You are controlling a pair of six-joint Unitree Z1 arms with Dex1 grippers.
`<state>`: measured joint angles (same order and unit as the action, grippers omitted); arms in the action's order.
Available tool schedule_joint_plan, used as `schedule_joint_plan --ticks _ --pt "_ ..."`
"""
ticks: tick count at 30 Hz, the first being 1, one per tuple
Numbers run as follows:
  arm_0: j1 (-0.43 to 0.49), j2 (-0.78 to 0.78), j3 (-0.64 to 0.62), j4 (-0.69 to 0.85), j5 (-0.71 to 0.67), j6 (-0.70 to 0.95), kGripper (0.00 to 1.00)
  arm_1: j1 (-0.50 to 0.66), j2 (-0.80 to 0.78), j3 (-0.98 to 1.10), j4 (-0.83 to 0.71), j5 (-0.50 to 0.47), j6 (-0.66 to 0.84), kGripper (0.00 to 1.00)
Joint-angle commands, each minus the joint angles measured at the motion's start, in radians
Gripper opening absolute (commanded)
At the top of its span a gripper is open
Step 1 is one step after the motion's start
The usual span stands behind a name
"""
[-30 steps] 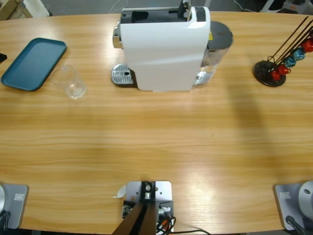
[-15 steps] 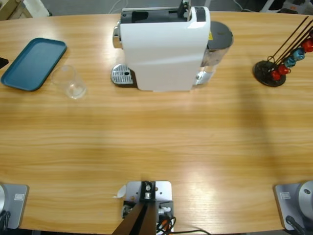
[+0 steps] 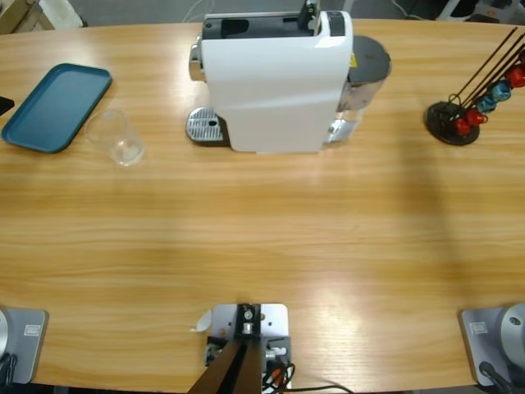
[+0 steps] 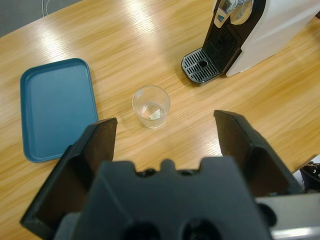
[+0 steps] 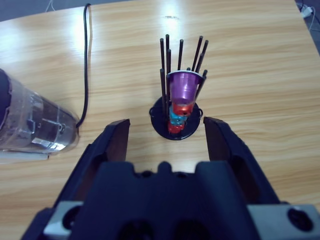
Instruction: Pour coffee
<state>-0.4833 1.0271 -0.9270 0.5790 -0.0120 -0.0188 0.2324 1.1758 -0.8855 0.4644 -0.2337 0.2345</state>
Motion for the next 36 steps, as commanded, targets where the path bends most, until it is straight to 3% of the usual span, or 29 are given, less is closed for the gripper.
schedule_joint_plan --ticks 1,36 --pt "-0.011 0.007 0.038 0.013 0.015 0.013 0.830 -0.040 0.059 -0.006 -0.026 0.007 -0.029 0.554" --pt "-0.011 0.005 0.039 0.012 0.018 0.017 0.830 -0.074 0.129 -0.029 -0.043 -0.006 -0.040 0.554"
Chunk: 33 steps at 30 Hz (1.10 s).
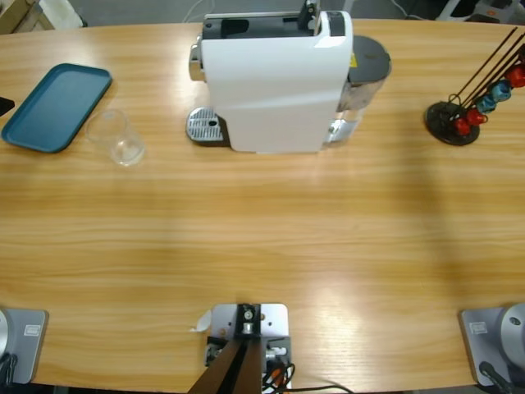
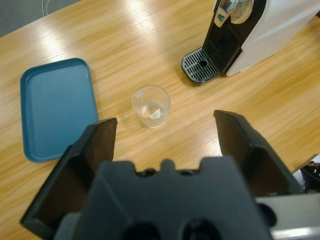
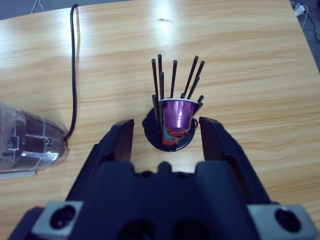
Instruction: Pour coffee
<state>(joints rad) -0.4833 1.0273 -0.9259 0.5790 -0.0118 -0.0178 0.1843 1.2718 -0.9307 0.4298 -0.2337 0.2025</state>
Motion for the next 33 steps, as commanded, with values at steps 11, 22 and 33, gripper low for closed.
schedule_joint_plan --ticks 11,22,33 --pt "-0.011 -0.004 0.041 0.012 0.018 0.016 0.830 -0.036 0.057 0.009 -0.014 -0.009 -0.008 0.554" --pt "-0.011 -0.015 0.042 0.015 0.018 0.016 0.830 -0.041 0.069 0.005 -0.023 -0.006 -0.008 0.462" --pt "-0.011 -0.016 0.042 0.016 0.018 0.016 0.830 -0.045 0.075 0.008 -0.028 -0.011 -0.008 0.026"
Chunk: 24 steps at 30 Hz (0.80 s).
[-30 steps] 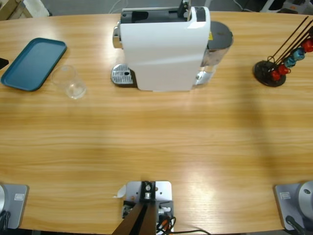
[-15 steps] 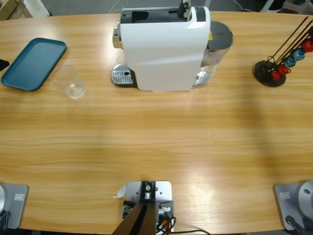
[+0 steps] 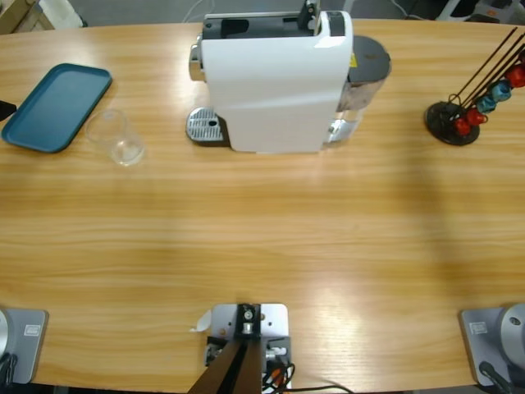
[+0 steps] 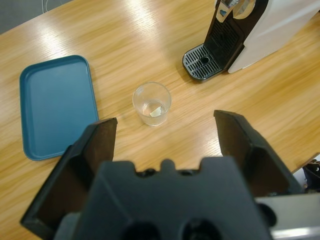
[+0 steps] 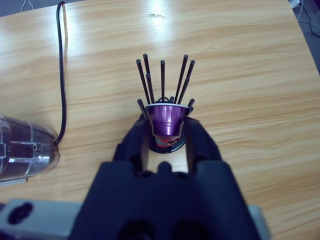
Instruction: Pour coffee
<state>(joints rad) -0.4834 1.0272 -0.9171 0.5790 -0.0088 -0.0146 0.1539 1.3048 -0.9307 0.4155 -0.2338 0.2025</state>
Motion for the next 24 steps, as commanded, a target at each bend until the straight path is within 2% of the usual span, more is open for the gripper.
schedule_joint_plan --ticks 1,8,9,10,11,14,17,24 --pt "-0.011 -0.016 0.034 0.015 0.015 0.013 0.830 -0.014 0.042 0.009 -0.014 -0.012 -0.008 0.000" --pt "-0.012 -0.019 0.034 0.015 0.015 0.014 0.830 -0.014 0.044 0.012 -0.015 -0.014 -0.008 0.001" --pt "-0.012 -0.019 0.034 0.016 0.015 0.015 0.830 -0.014 0.042 0.012 -0.015 -0.017 -0.007 0.147" --pt "-0.011 -0.021 0.034 0.016 0.015 0.015 0.830 -0.014 0.042 0.012 -0.015 -0.018 -0.005 0.468" --pt "-0.012 -0.021 0.034 0.015 0.015 0.015 0.830 -0.014 0.042 0.012 -0.015 -0.016 -0.005 0.607" --pt "-0.012 -0.019 0.034 0.015 0.015 0.015 0.830 -0.014 0.033 0.012 -0.013 -0.013 -0.005 0.822" --pt "-0.012 -0.019 0.034 0.015 0.015 0.015 0.830 -0.014 0.002 0.014 -0.011 -0.015 -0.009 0.853" --pt "-0.012 -0.018 0.034 0.013 0.013 0.015 0.830 -0.014 -0.005 0.020 -0.010 -0.015 -0.009 0.853"
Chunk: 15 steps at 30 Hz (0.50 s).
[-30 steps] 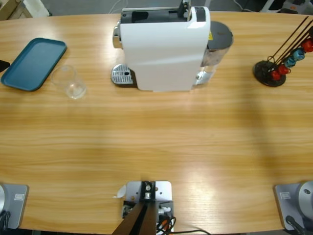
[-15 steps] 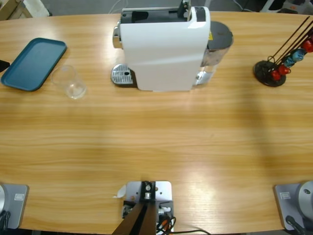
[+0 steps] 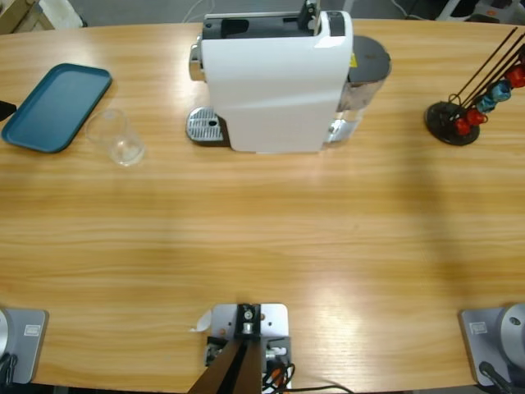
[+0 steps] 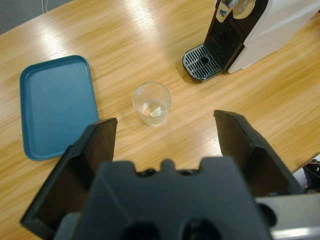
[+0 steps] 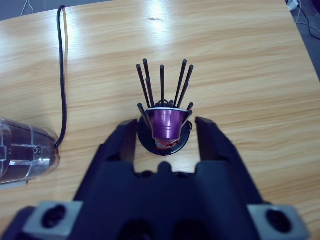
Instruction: Pour coffee
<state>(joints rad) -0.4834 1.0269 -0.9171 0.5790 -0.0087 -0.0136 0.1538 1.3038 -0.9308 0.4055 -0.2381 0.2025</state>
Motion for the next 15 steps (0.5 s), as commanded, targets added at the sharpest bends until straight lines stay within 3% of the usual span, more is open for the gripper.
schedule_joint_plan --ticks 1,15 --pt "-0.012 -0.018 0.034 0.013 0.013 0.014 0.830 -0.014 -0.004 0.021 0.001 -0.010 -0.009 0.853" --pt "-0.012 -0.033 0.037 0.015 0.015 0.014 0.830 -0.014 0.073 0.024 -0.004 -0.014 0.016 0.803"
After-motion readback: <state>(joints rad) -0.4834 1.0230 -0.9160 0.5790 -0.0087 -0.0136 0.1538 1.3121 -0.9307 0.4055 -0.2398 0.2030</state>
